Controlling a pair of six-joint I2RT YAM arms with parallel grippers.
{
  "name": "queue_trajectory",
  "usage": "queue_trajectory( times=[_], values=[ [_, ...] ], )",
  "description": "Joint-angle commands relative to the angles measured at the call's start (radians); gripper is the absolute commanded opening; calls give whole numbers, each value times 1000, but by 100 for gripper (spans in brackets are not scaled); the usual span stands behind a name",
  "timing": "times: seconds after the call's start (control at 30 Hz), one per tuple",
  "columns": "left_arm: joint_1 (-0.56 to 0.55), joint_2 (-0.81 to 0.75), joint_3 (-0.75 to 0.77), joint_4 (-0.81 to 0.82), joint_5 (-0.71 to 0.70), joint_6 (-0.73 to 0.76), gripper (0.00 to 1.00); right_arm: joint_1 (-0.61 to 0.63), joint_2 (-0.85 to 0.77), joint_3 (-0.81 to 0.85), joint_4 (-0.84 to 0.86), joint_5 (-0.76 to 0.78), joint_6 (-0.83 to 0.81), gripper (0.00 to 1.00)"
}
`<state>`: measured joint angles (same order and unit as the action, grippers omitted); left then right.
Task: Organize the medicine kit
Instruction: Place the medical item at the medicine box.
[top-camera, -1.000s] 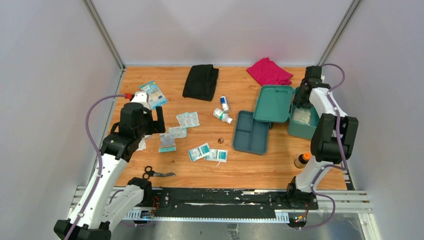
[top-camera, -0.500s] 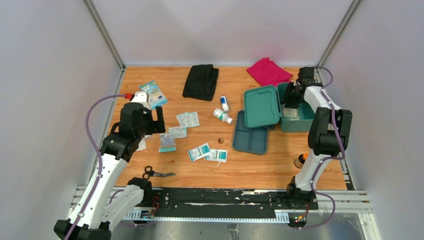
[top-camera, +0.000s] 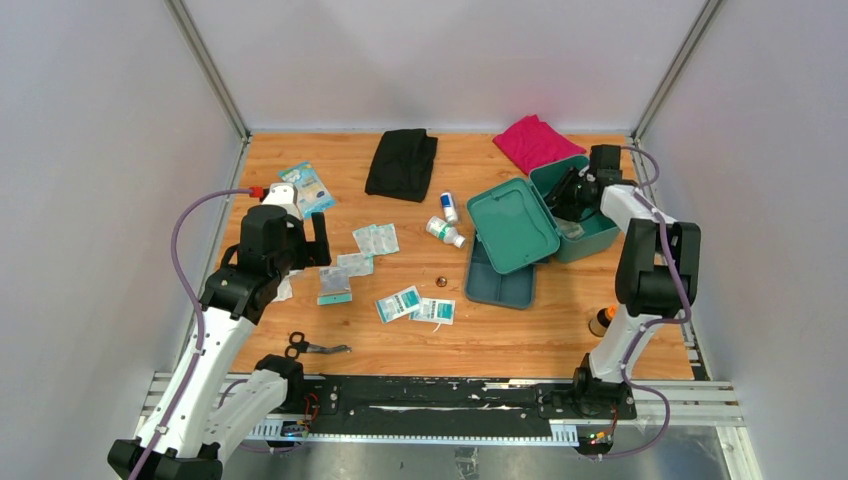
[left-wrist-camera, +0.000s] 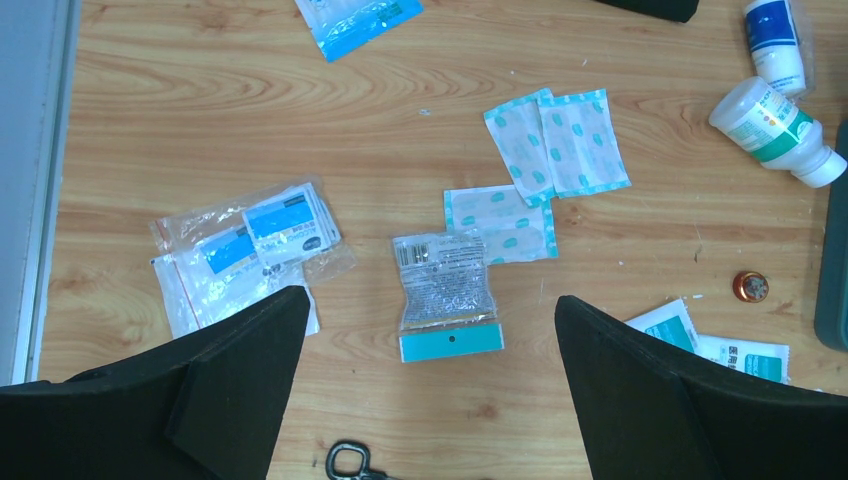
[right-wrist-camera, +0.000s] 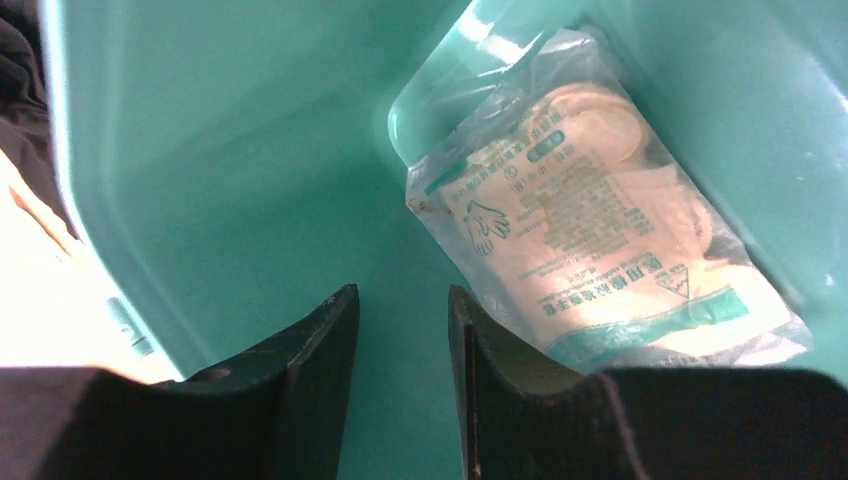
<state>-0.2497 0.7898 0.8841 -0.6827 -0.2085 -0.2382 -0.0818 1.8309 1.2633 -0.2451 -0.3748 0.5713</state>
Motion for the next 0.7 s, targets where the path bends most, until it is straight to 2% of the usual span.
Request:
queue_trajectory(
  times=[0.0, 0.17, 0.23, 0.3, 0.37, 0.5, 0.67],
  values=[
    [9, -2, -9, 5, 9, 16, 100, 15, -98, 7, -7, 107, 20, 45],
    [9, -1, -8, 4, 12, 16, 100, 14, -188, 78, -145, 297, -119, 51],
    [9, 0, -8, 4, 14, 16, 100, 14, -225, 91, -175, 325, -169, 56],
    [9, 0, -8, 5, 15, 16, 100, 14, -248, 93, -179, 292, -224, 58],
    [9, 0, -8, 4, 15, 16, 100, 14, -254, 106, -191, 185, -289, 58],
    [9, -2, -8, 3, 15, 16, 100, 26, -209, 181, -303, 36, -403, 65],
    [9, -2, -8, 4, 15, 16, 100, 61, -151, 220, -389, 13, -495, 75]
  ],
)
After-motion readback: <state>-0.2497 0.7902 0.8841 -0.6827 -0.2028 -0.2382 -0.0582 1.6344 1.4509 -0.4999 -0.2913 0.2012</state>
